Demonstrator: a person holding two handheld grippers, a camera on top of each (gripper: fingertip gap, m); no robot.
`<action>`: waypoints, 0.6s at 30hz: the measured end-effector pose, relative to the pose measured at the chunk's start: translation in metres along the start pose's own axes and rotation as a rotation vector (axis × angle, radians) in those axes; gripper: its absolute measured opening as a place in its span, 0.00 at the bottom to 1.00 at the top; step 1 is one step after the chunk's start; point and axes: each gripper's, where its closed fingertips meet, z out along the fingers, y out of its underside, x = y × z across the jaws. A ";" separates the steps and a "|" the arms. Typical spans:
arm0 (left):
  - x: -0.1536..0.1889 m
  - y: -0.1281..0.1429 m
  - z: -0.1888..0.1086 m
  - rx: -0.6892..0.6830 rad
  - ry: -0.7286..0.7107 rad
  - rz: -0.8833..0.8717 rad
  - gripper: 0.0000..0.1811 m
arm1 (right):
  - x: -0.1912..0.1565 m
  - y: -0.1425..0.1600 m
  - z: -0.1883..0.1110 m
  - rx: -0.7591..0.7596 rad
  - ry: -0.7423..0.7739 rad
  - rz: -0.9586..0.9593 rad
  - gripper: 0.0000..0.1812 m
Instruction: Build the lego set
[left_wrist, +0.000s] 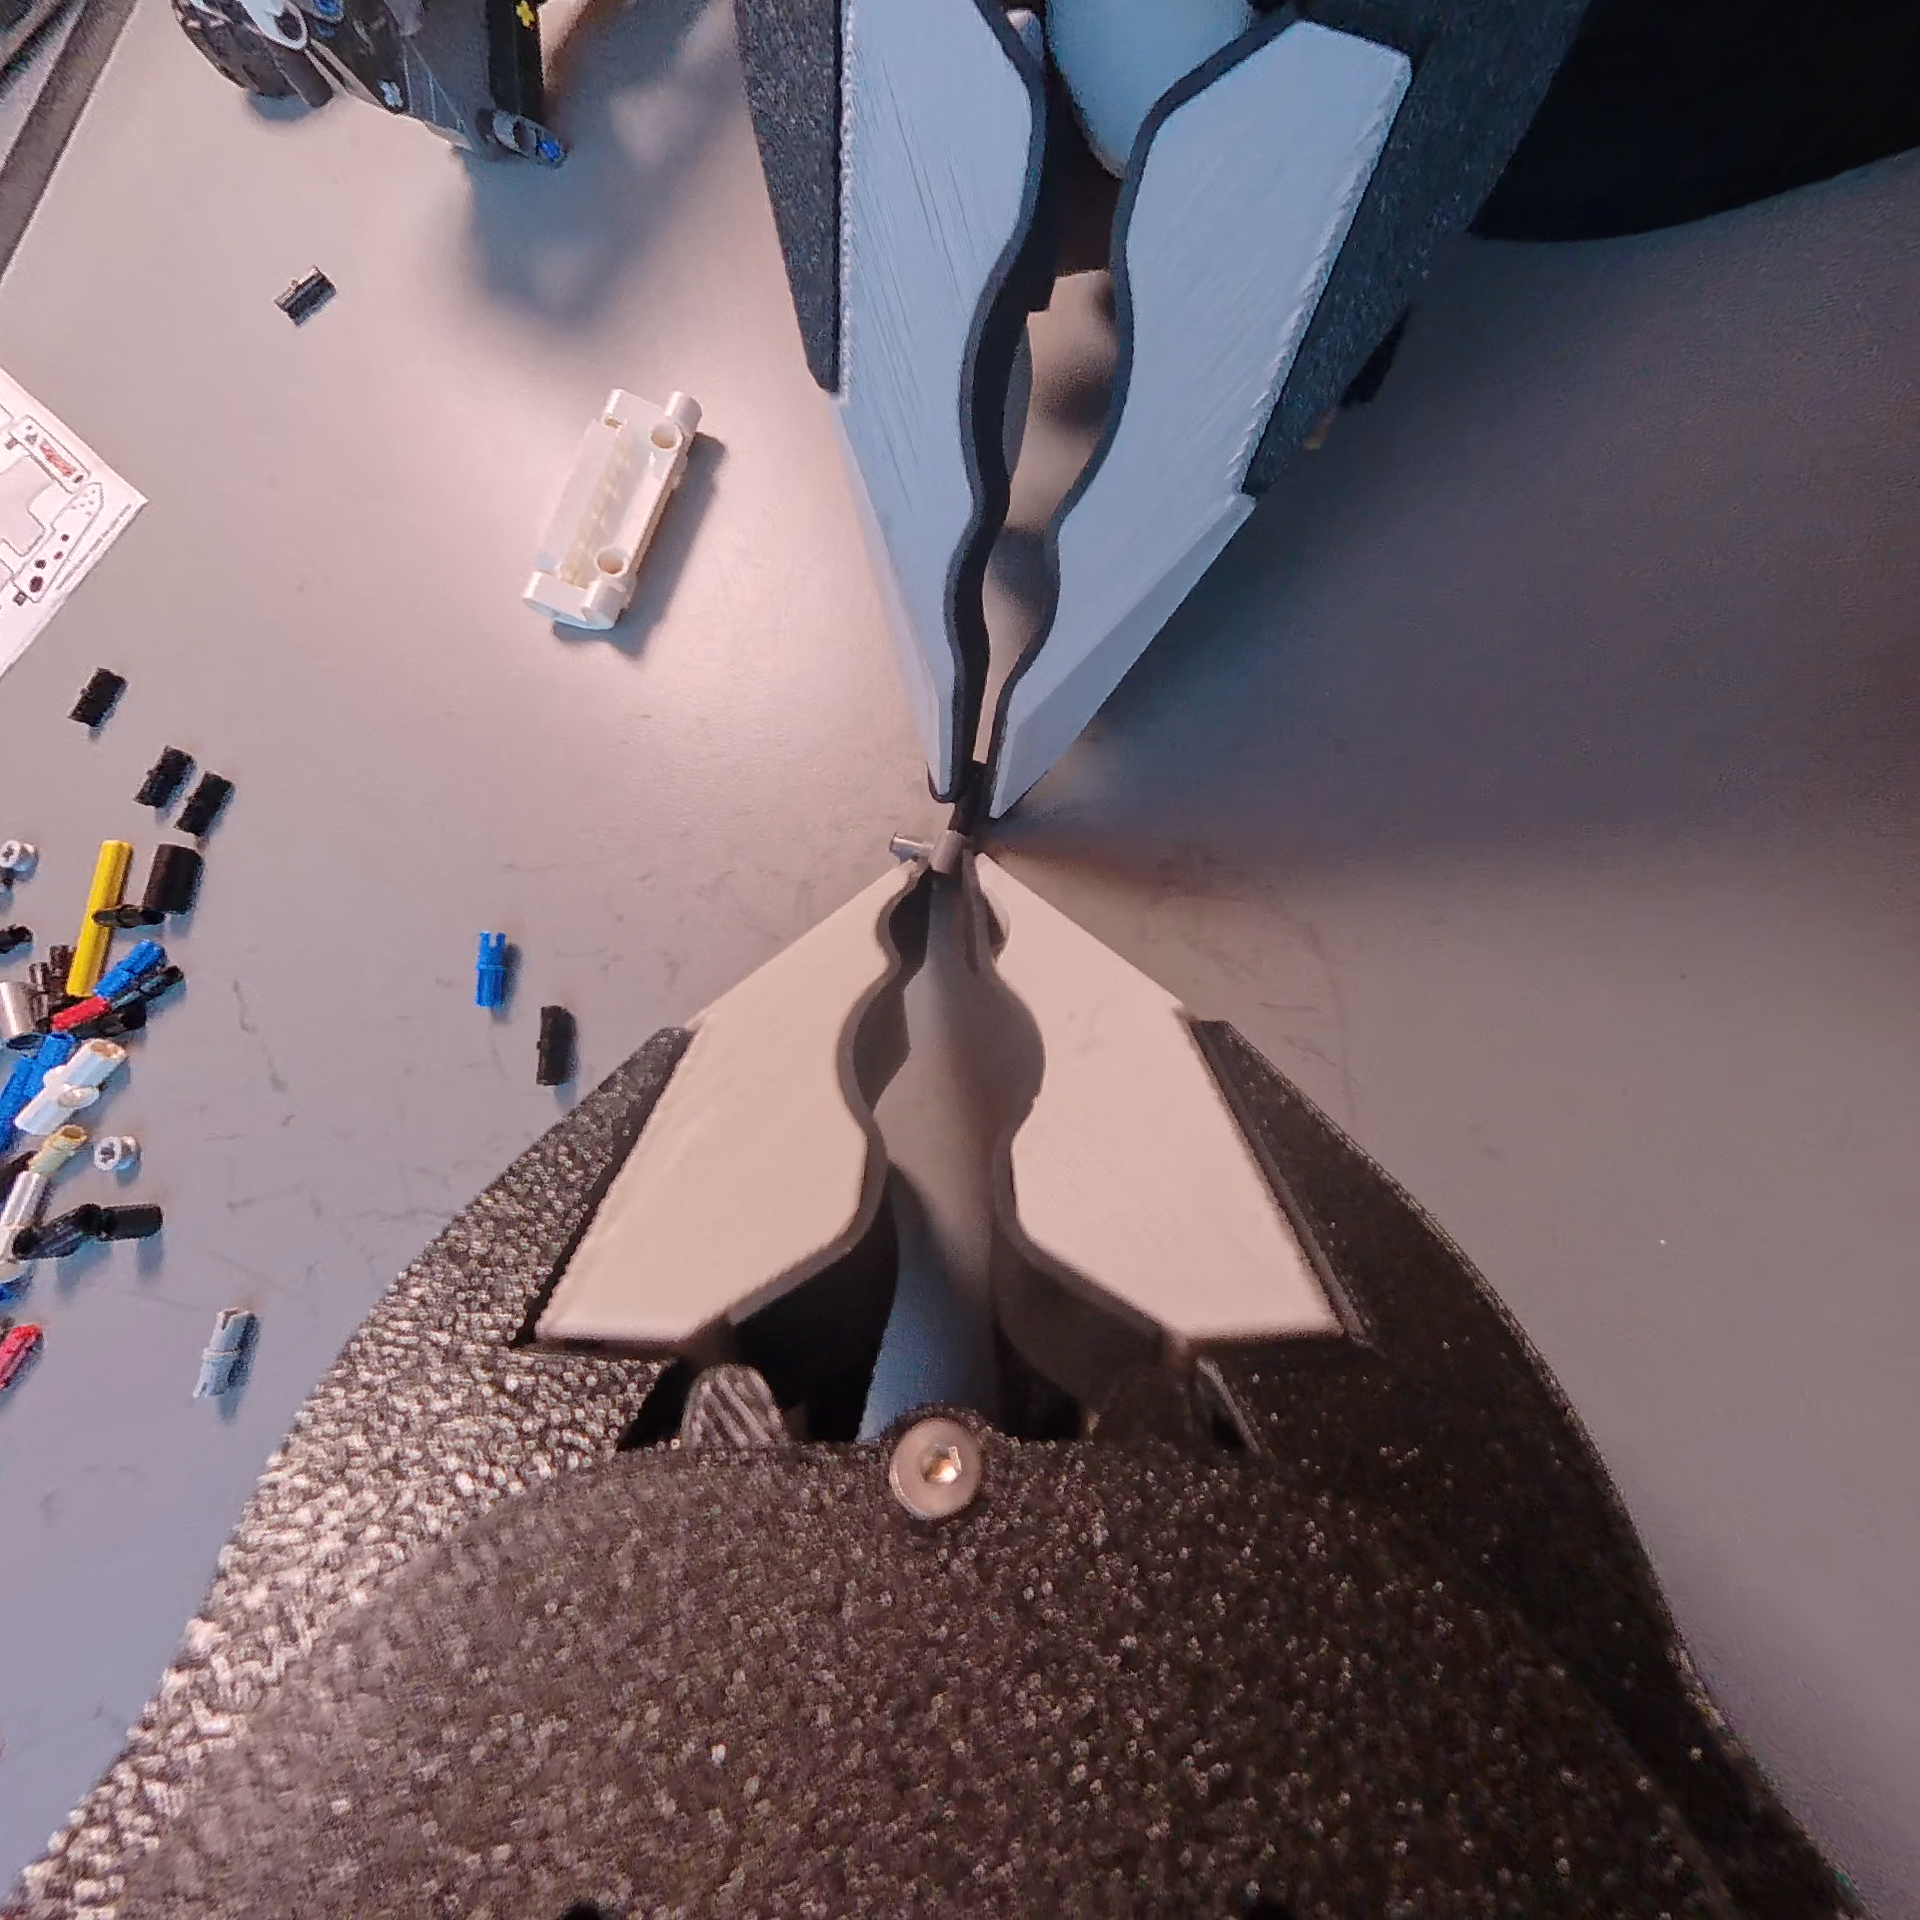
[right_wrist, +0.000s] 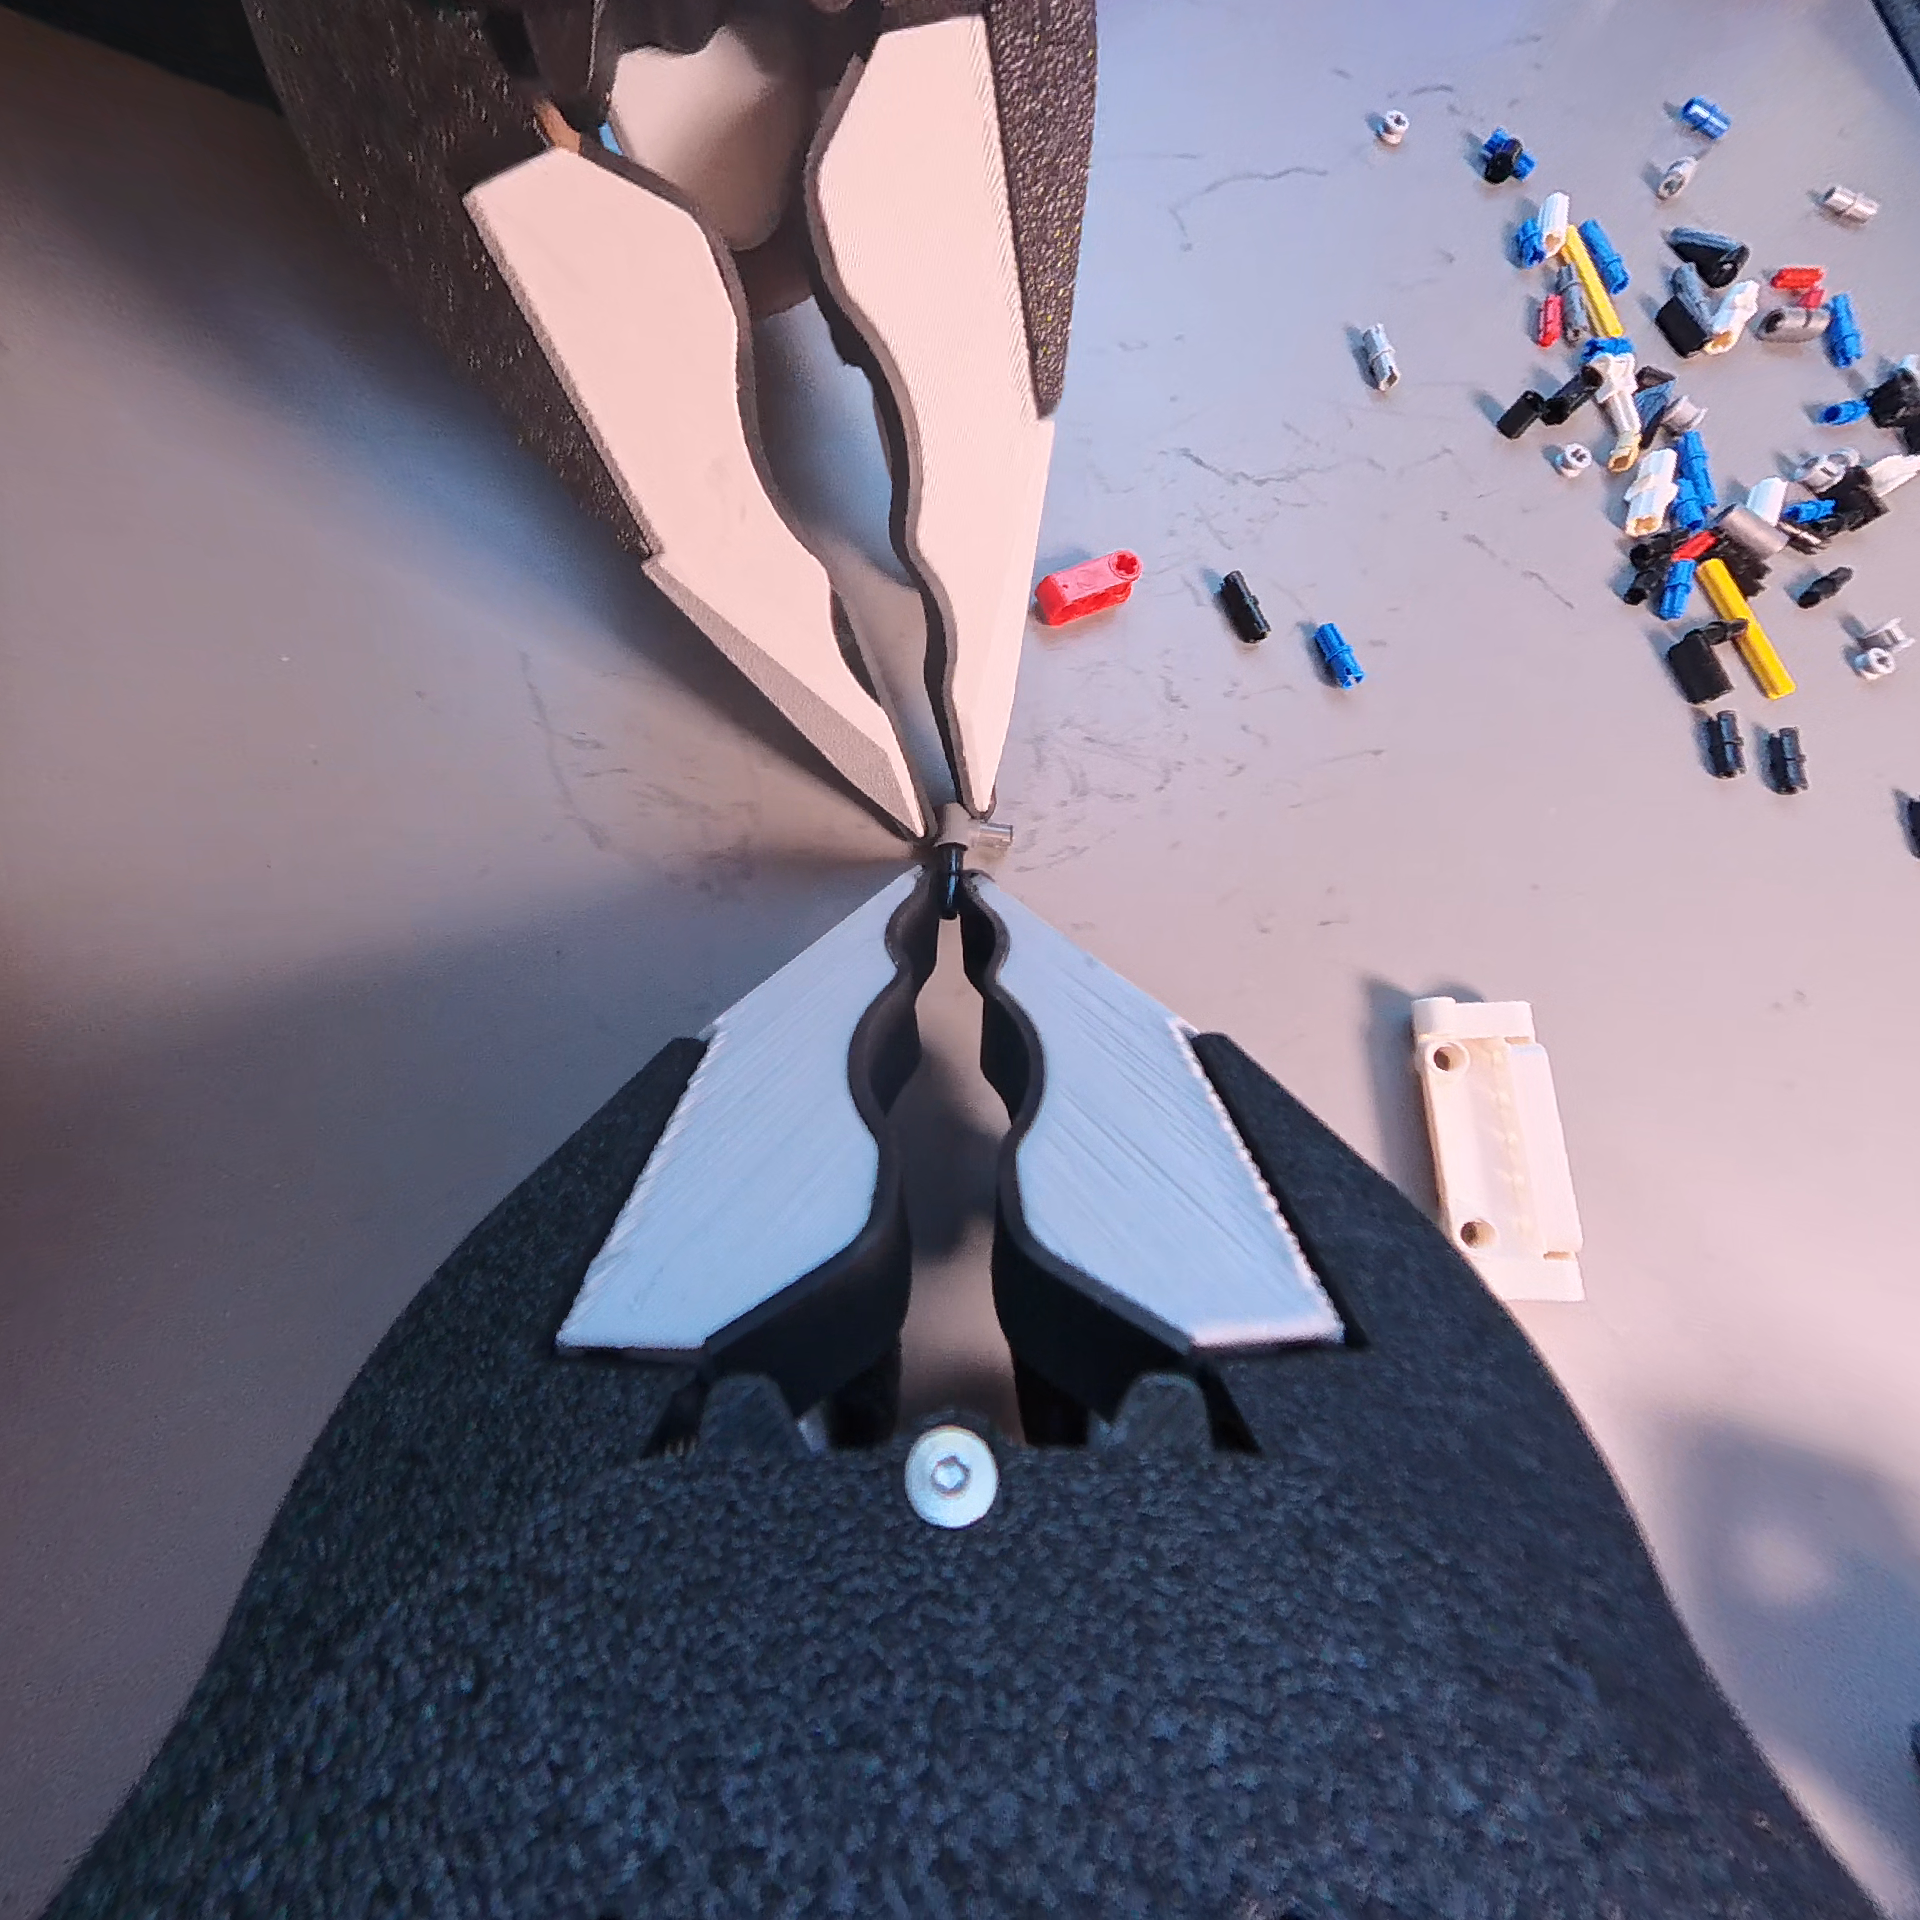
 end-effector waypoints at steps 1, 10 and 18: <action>0.000 0.000 0.000 0.001 0.005 -0.004 0.03 | 0.000 0.000 0.000 0.004 -0.002 0.003 0.01; 0.000 0.000 0.000 0.007 0.054 -0.059 0.03 | -0.001 0.002 0.002 -0.010 -0.036 -0.022 0.01; 0.002 -0.001 0.001 0.011 0.083 -0.049 0.04 | -0.001 0.000 0.004 0.013 -0.077 -0.142 0.01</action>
